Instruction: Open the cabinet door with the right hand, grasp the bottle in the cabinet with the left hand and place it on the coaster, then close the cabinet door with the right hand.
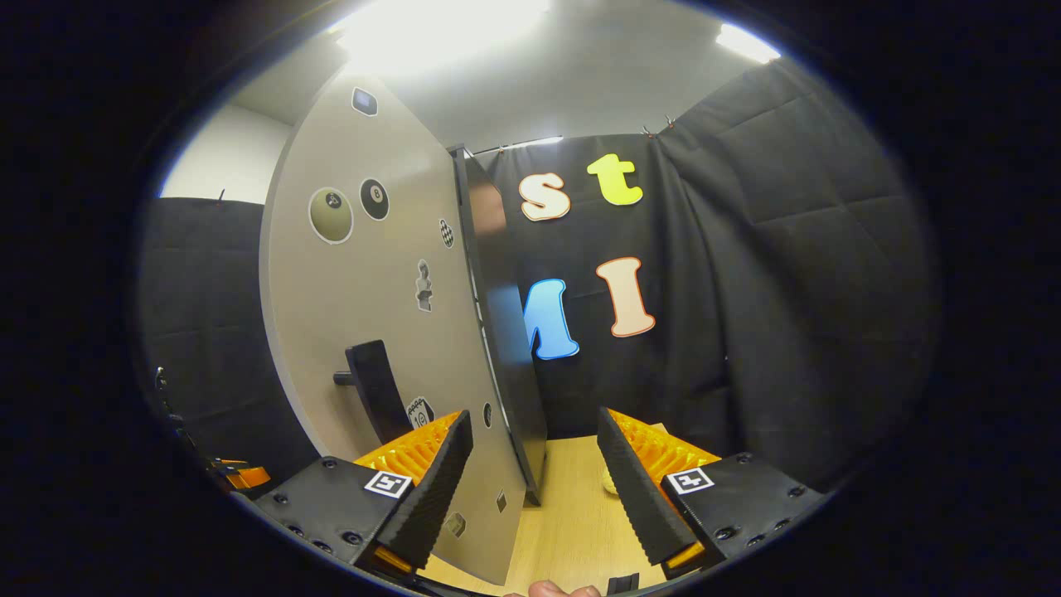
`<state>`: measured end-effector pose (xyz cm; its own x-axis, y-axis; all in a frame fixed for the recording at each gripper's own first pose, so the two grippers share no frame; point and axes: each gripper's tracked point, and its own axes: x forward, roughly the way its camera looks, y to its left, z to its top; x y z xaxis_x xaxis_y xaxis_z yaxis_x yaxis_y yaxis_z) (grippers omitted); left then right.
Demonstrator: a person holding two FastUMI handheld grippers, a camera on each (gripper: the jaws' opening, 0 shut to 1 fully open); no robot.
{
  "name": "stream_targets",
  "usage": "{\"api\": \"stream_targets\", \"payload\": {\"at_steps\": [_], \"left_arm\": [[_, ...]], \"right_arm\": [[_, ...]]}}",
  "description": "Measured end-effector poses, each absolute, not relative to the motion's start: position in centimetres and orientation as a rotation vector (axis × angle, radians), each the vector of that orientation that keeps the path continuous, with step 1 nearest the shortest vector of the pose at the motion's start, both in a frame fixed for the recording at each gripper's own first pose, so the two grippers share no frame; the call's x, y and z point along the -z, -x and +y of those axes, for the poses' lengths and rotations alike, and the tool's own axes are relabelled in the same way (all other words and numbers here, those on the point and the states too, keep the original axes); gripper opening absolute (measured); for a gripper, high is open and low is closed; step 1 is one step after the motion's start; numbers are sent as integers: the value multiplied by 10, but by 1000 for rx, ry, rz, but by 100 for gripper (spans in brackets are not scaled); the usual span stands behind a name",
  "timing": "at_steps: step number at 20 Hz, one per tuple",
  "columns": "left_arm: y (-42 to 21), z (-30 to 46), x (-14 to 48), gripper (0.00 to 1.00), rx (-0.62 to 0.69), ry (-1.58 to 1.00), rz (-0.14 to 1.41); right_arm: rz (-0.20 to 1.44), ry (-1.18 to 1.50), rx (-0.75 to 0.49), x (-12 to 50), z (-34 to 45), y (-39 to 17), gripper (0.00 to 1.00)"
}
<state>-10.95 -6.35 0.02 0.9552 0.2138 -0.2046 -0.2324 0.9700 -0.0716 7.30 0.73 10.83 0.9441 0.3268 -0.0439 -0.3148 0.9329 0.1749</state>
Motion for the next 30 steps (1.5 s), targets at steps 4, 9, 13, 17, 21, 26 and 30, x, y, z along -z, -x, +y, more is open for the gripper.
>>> {"api": "stream_targets", "payload": {"at_steps": [4, 9, 13, 17, 21, 26, 30], "left_arm": [[99, -55, -1, 83, -225, 77, 182], [81, -35, -5, 84, -180, 76, 166], [64, -11, -10, 86, -138, 76, 166], [47, 11, -15, 87, -105, 84, 153], [37, 34, -15, 87, -84, 88, 145], [35, 66, -13, 86, -100, 70, 138], [35, 92, -10, 88, -101, 49, 129]], "right_arm": [[85, -140, -360, -115, 23, -68, 96], [80, -102, -317, -121, 37, -59, 93], [97, -116, -291, -120, 62, -49, 93], [96, -102, -281, -122, 94, -36, 93], [105, -97, -302, -121, 134, -31, 93], [110, -95, -353, -124, 182, -35, 93], [103, -52, -390, -126, 218, -42, 93]]}}
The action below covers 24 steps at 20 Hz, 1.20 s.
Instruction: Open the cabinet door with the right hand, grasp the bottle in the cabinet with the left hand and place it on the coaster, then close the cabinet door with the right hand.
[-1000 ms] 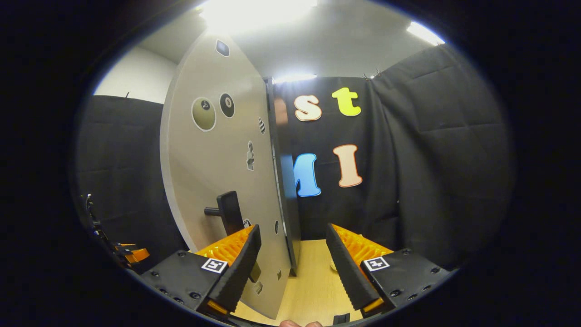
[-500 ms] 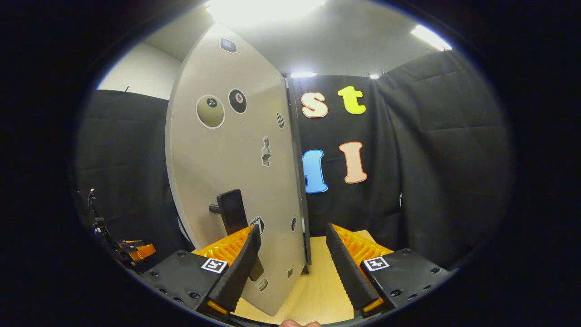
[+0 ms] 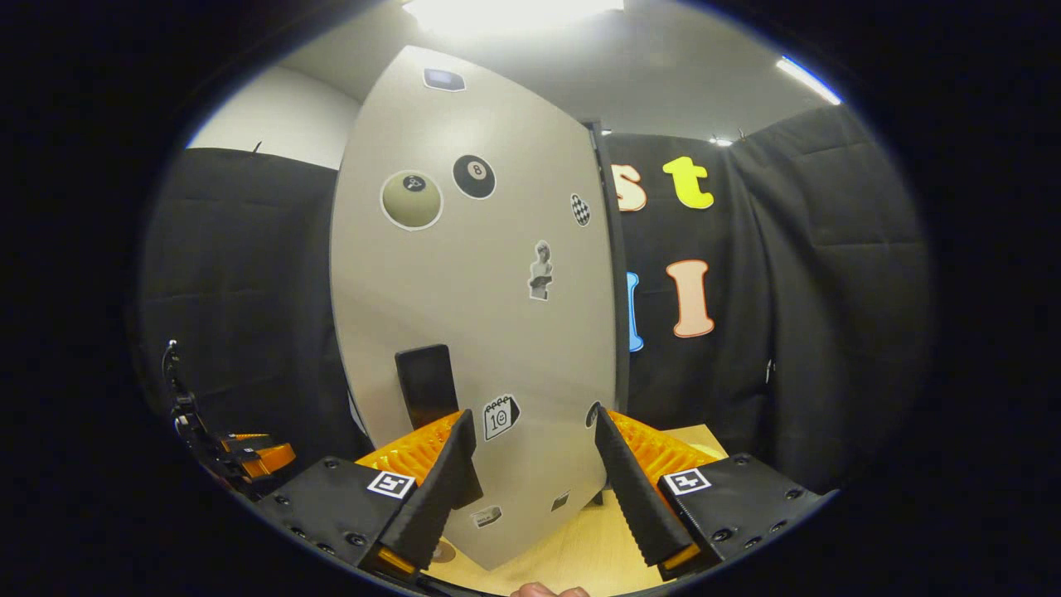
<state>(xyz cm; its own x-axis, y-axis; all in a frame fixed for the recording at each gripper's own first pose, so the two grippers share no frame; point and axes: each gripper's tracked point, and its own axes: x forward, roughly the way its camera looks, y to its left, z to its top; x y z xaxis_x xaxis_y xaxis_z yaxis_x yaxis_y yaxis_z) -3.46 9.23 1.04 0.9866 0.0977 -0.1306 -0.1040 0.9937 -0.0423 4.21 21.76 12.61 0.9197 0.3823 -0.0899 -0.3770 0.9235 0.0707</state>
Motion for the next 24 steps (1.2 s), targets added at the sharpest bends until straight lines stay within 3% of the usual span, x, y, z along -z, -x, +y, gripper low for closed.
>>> {"api": "stream_targets", "payload": {"at_steps": [4, 5, 6, 8, 13, 16, 19, 20, 24], "left_arm": [[33, 121, 1, 83, -121, 33, 141], [31, 127, 2, 83, -124, 32, 142], [31, 134, 2, 88, -125, 32, 144], [30, 146, 1, 88, -124, 37, 144], [21, 160, 3, 88, -108, 60, 145], [8, 144, 7, 84, -52, 84, 153], [-3, 125, -4, 84, -11, 68, 129], [-6, 118, -7, 88, 2, 58, 122], [-10, 83, -26, 86, 49, 51, 97]], "right_arm": [[112, -76, -432, -124, 253, -56, 93], [116, -90, -458, -121, 266, -59, 86], [114, -89, -468, -118, 276, -63, 87], [126, -91, -438, -110, 276, -71, 95], [158, -148, -416, -100, 278, -79, 94], [167, -148, -369, -100, 274, -76, 94], [158, -136, -324, -102, 250, -70, 94], [152, -133, -312, -102, 242, -67, 94], [150, -124, -274, -99, 209, -55, 95]]}}
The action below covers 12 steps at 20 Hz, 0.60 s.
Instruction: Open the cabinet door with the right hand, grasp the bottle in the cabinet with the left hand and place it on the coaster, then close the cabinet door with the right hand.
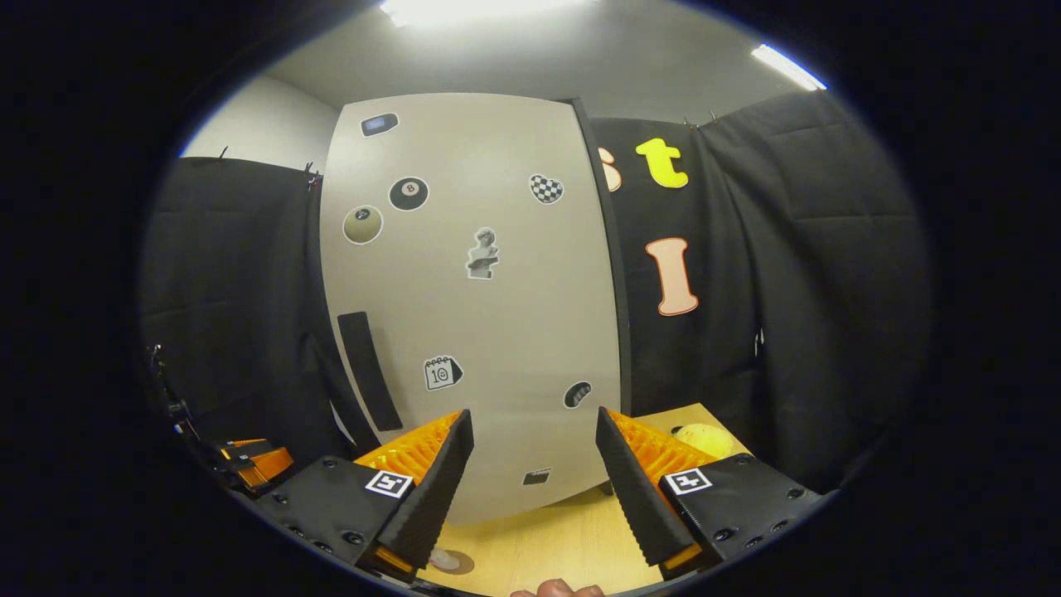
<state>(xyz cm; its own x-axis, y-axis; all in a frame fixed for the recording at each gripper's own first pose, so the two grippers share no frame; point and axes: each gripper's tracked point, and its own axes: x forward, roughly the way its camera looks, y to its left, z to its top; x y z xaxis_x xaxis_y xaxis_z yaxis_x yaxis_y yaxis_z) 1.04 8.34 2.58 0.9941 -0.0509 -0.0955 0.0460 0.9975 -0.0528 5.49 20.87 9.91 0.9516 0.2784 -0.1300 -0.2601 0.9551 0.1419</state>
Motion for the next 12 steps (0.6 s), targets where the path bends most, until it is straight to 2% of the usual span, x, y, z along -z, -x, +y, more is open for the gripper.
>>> {"api": "stream_targets", "payload": {"at_steps": [5, 11, 12], "left_arm": [[0, 39, -80, 84, 70, 112, 12], [7, 12, -109, 86, 39, 127, 14], [8, 10, -115, 83, 24, 106, 10]], "right_arm": [[153, -113, -280, -98, 178, -49, 95], [133, -115, -314, -113, 156, -49, 96], [128, -114, -318, -118, 150, -45, 96]]}}
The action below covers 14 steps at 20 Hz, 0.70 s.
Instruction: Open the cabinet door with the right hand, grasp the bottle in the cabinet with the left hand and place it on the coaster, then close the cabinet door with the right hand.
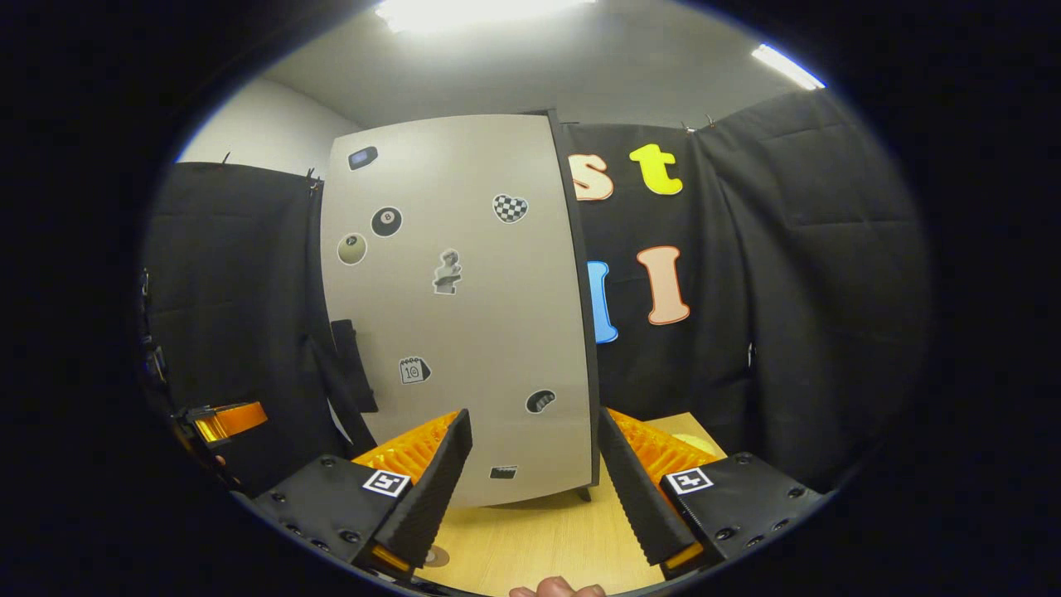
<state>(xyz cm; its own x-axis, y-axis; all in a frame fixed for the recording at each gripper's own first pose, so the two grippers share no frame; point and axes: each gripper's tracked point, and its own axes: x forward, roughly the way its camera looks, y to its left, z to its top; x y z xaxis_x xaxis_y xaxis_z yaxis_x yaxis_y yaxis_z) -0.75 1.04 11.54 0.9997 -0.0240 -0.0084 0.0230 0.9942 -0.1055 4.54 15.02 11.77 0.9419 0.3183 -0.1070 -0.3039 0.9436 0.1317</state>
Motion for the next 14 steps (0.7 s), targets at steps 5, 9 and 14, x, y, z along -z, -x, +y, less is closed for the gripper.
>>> {"api": "stream_targets", "payload": {"at_steps": [5, 9, 14], "left_arm": [[16, -12, -133, 83, 1, 58, -7], [13, -30, -153, 83, -23, 47, -22], [19, -45, -160, 85, -82, -4, -34]], "right_arm": [[57, -82, -329, -134, 126, -39, 96], [36, -74, -321, -135, 101, -32, 96], [90, -106, -292, -121, 69, -31, 96]]}}
